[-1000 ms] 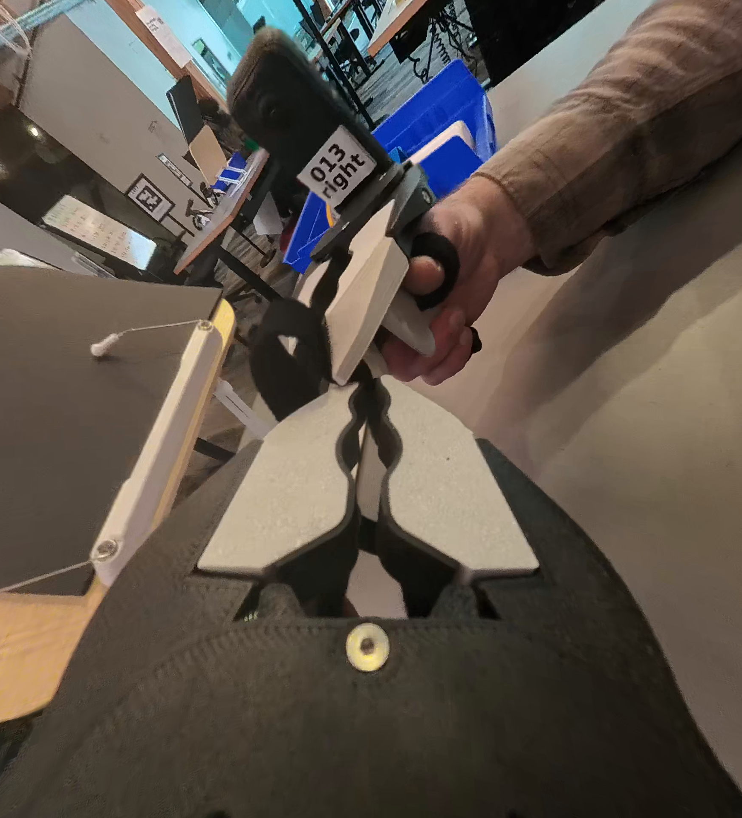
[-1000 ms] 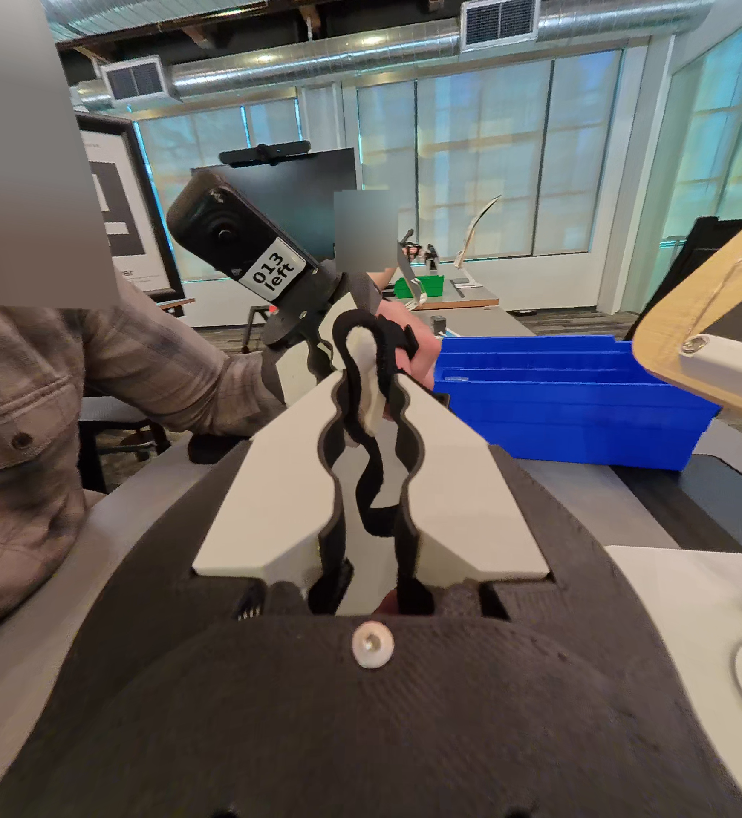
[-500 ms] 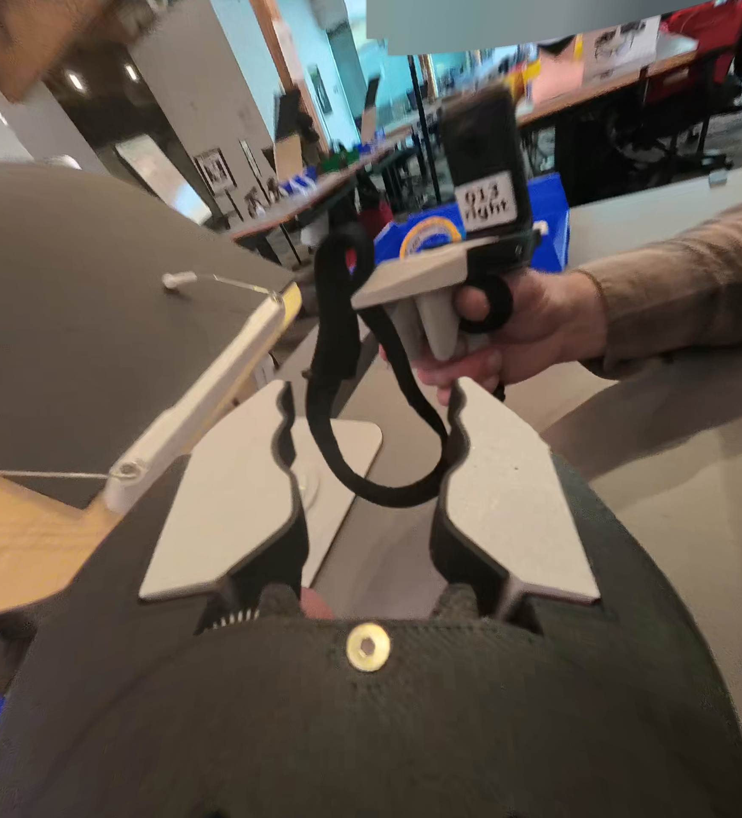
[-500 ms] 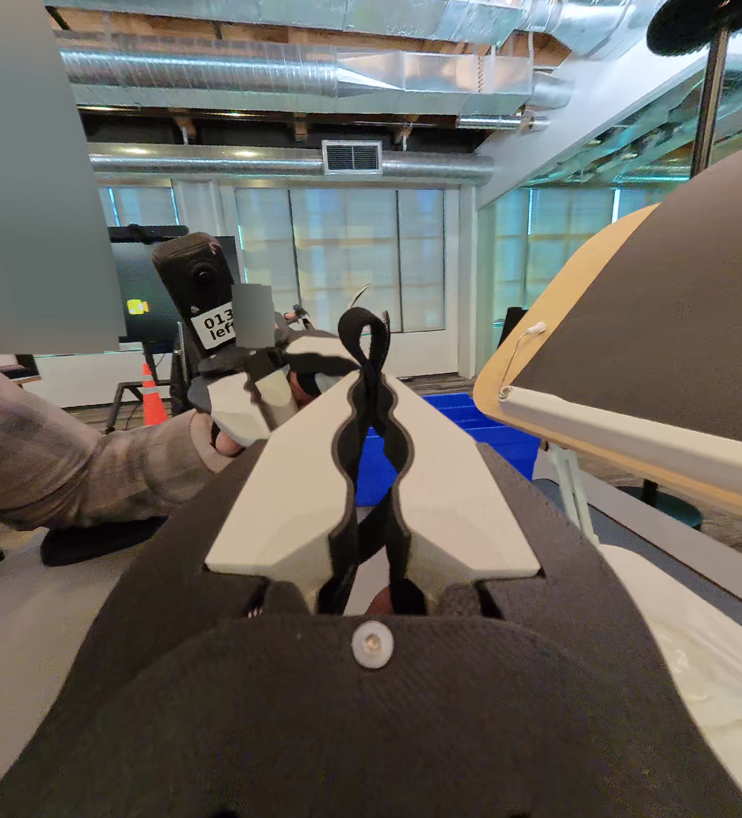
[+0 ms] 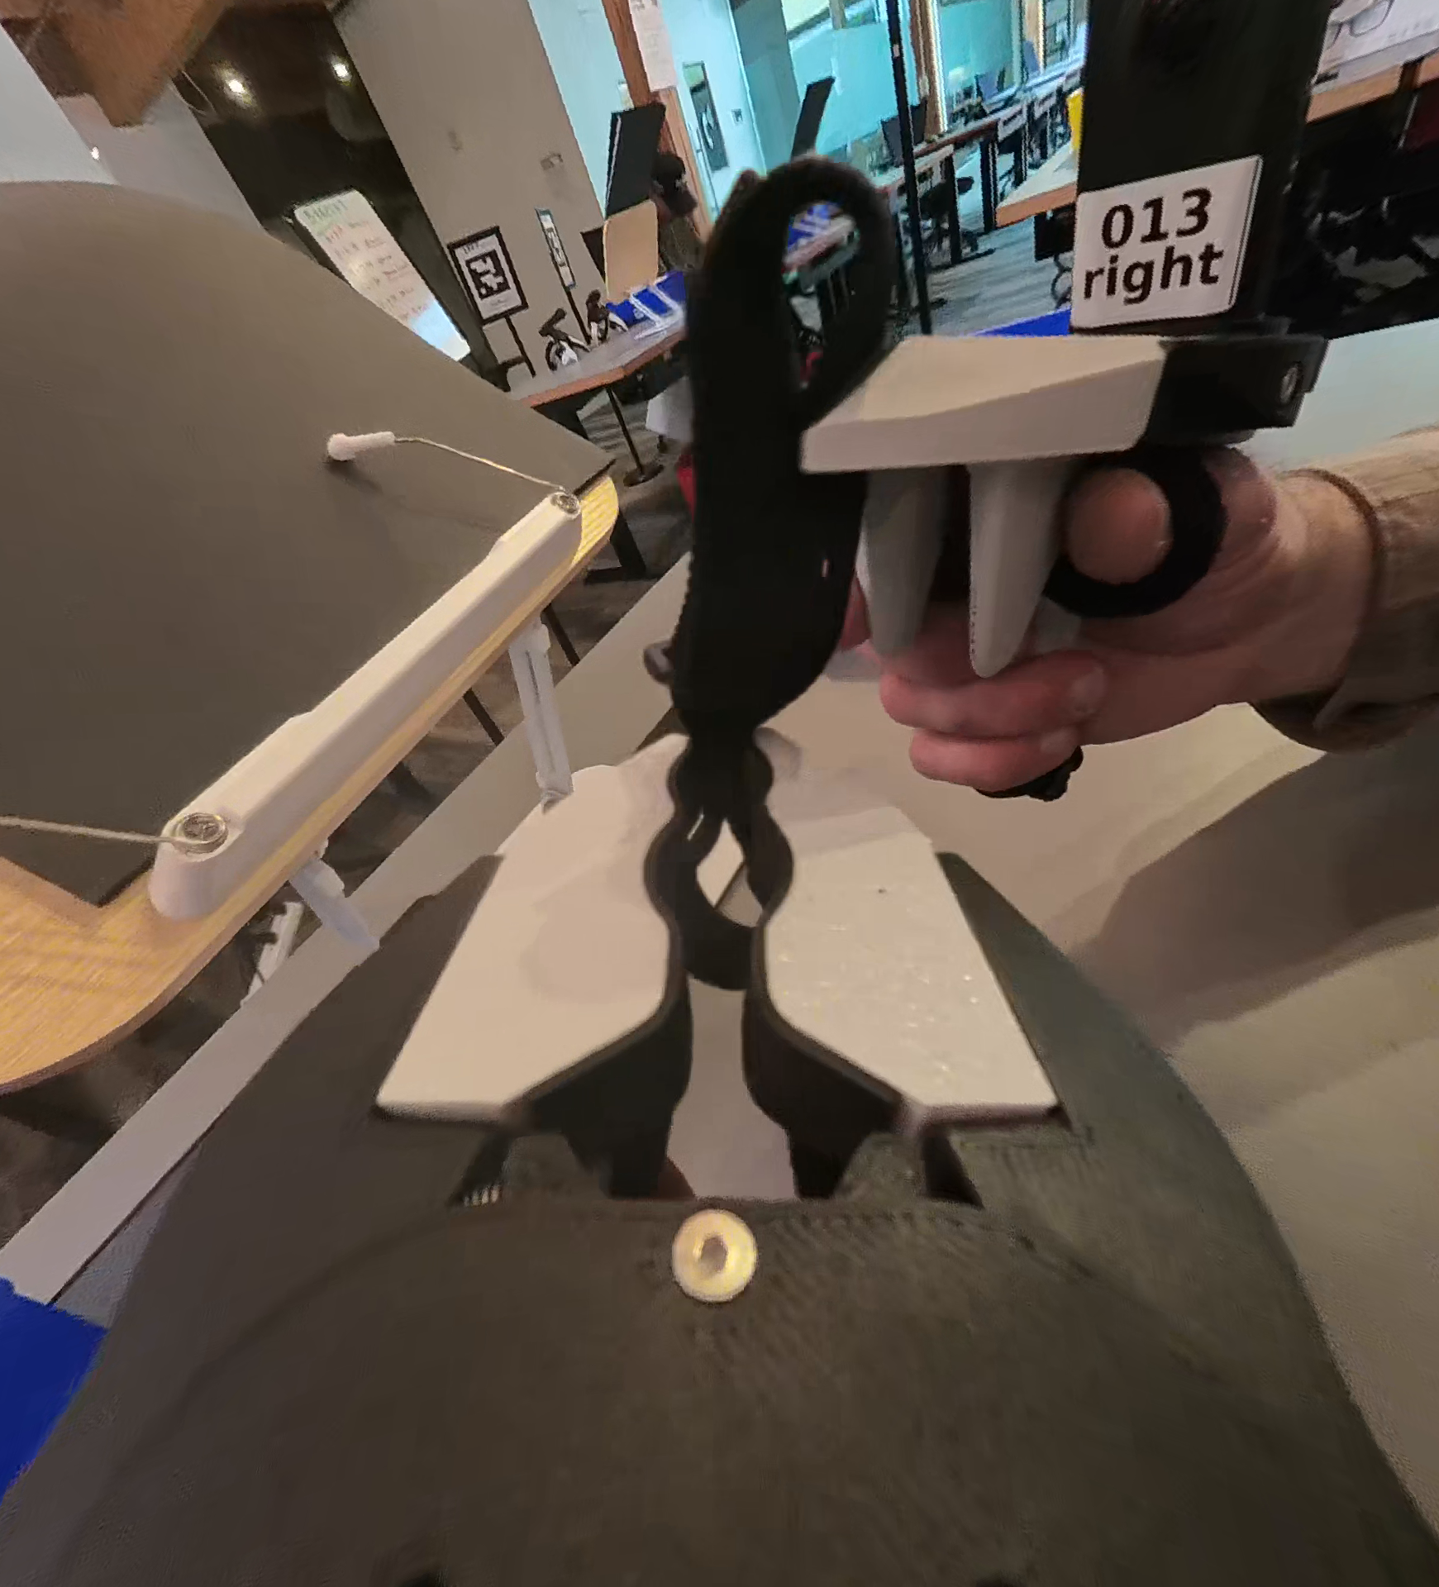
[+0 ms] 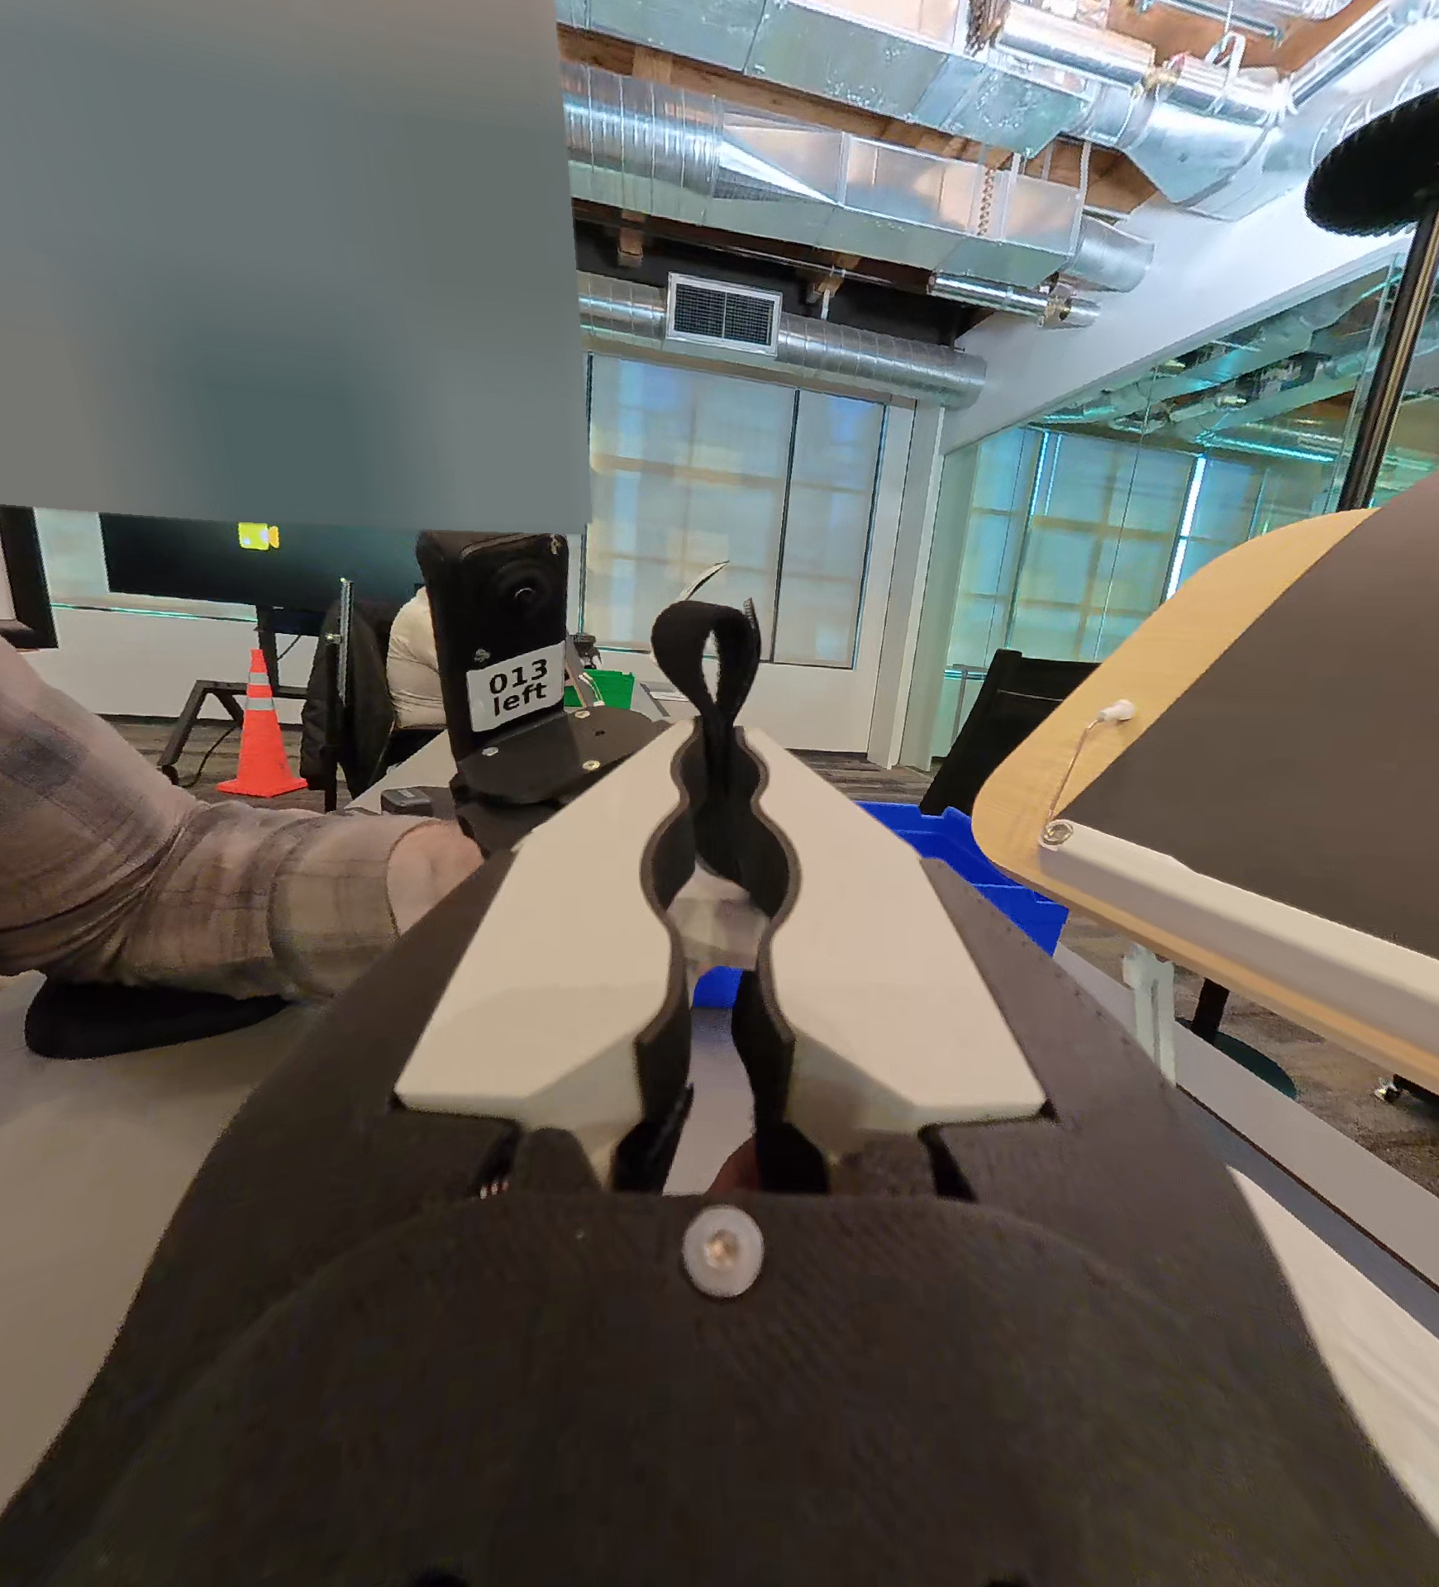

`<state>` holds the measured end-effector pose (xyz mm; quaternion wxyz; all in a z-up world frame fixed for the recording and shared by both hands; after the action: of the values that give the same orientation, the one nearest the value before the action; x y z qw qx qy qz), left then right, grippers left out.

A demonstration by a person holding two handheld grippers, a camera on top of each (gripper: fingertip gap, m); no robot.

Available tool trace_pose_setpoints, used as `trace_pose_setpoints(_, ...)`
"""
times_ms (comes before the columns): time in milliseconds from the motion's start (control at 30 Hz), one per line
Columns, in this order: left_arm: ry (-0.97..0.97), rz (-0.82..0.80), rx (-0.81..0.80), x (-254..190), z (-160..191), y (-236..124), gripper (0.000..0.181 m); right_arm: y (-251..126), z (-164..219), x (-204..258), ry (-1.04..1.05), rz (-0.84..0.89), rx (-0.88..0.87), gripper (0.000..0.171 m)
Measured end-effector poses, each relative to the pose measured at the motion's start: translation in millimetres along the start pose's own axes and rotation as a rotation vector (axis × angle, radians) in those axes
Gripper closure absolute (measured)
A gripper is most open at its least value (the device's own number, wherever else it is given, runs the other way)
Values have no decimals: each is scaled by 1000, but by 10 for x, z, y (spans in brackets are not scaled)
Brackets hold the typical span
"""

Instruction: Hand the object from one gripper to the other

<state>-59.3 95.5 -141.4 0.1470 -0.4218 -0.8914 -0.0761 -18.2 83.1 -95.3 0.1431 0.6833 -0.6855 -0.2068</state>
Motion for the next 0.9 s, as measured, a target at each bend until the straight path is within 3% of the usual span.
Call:
trace_pose_setpoints(200,50,-35,-12,38,-26,-18,176,-1,-14,2,-16,-9,12,166)
trace_pose_setpoints(300,142,-124,-7,162,-42,-59,176,-19,-29,-23,-14,-27,38,141)
trace_pose_setpoints(400,384,-218,43,306,-36,-127,176,-59,16,-35,68,-92,134,121)
trace_pose_setpoints(500,742,-271,161,402,-2,-187,177,-151,94,-15,59,-176,299,106)
trace_pose_setpoints(633,973,-252,446,479,191,-226,176,-234,211,-42,-293,-166,574,101)
trace_pose_setpoints(767,923,-245,639,486,327,-263,176,-209,434,-84,-766,-106,802,101)
trace_pose_setpoints(900,777,-248,703,470,357,-302,177,-146,741,-153,-1129,-7,870,108)
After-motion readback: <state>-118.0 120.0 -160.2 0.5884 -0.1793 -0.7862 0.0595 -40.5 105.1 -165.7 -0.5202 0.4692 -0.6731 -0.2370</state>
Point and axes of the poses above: each gripper's, where its closed fingertips meet, y out along the fingers, z out of its underside, x = y × z across the jaws, the point moved 3 cm from there along -y, back along the fingers, and after that the axes turned 9 degrees about -x, right-handed, at the moved point
